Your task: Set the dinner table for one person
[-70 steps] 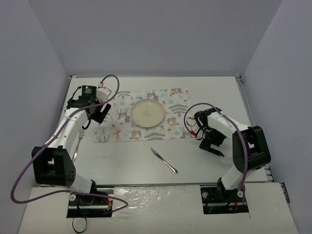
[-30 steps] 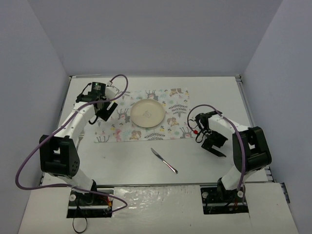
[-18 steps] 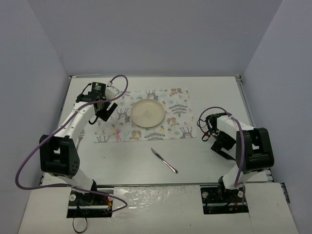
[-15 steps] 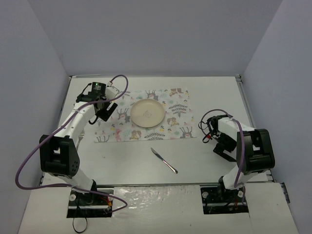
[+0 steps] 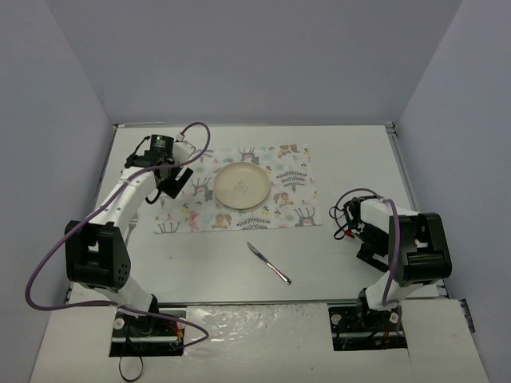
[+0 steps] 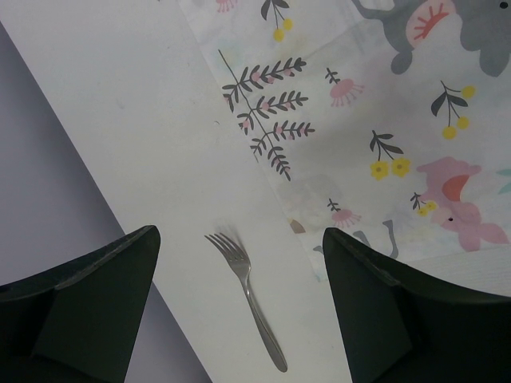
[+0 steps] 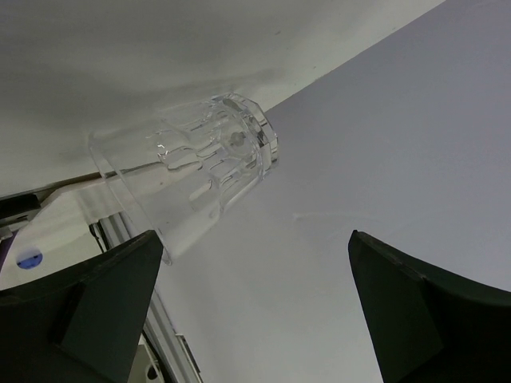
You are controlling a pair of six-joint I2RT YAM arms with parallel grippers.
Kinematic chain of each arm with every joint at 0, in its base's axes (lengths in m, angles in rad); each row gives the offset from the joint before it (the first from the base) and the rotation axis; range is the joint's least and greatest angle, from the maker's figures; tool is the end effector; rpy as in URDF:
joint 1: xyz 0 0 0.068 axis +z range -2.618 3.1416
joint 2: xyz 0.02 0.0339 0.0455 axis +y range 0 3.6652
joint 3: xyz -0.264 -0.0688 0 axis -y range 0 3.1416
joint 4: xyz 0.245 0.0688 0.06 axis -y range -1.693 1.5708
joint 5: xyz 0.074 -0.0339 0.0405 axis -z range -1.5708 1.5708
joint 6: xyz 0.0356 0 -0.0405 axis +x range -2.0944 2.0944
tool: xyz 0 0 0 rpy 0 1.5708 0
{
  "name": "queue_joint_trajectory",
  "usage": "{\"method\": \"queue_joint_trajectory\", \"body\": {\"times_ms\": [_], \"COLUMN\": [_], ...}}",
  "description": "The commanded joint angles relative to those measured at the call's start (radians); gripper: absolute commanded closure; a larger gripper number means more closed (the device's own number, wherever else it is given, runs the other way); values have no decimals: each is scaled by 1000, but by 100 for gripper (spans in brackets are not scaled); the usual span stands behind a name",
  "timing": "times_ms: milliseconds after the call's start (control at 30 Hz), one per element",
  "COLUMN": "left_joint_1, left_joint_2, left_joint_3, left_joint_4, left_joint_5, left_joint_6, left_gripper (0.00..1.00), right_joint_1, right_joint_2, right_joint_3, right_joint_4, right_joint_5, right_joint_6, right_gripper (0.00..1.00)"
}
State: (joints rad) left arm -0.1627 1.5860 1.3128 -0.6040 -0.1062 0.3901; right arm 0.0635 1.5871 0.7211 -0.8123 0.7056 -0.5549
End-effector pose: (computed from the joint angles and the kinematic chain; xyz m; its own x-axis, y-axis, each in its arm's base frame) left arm 0.3421 -0.0523 0.2850 -0.6660 0.4925 -0.5603 0.3757 0.8703 0.3185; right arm 0.2189 -0.0092 0.1292 -0.7813 -0.4515 0.4309 -0.6228 0.6087 -0.4915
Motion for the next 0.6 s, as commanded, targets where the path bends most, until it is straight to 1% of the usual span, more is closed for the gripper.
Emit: {"method": "queue_joint_trajectory", "body": {"times_ms": [0, 67, 133, 200, 233, 367, 567], "left_joint_1": [-6, -7, -6, -7, -8, -6, -6], "left_joint_2": [-17, -21, -23, -26, -28, -37, -51], "left_joint_3": [-1, -9, -18, -28, -33, -53, -72], "left_joint_4": [47, 54, 61, 66, 68, 79, 86], "left_joint_5": [2, 2, 0, -4, -4, -8, -12], "left_joint_6": [0, 3, 8, 10, 10, 14, 15], "left_gripper": [19, 19, 19, 19, 19, 19, 19], "right_joint_1": [-20, -25, -30, -31, -31, -30, -30], "right_joint_2": [-27, -27, -26, -26, -25, -33, -96], "right_joint_3": [-8, -8, -10, -17, -20, -32, -17], "right_joint_4": [-34, -36, -33, -22, -19, 12, 36], "right_joint_5": [63, 63, 66, 72, 76, 77, 60], "right_joint_6": [-23, -23, -22, -23, -23, -26, -46], "right_gripper": [14, 33, 60, 92, 99, 100, 100]}}
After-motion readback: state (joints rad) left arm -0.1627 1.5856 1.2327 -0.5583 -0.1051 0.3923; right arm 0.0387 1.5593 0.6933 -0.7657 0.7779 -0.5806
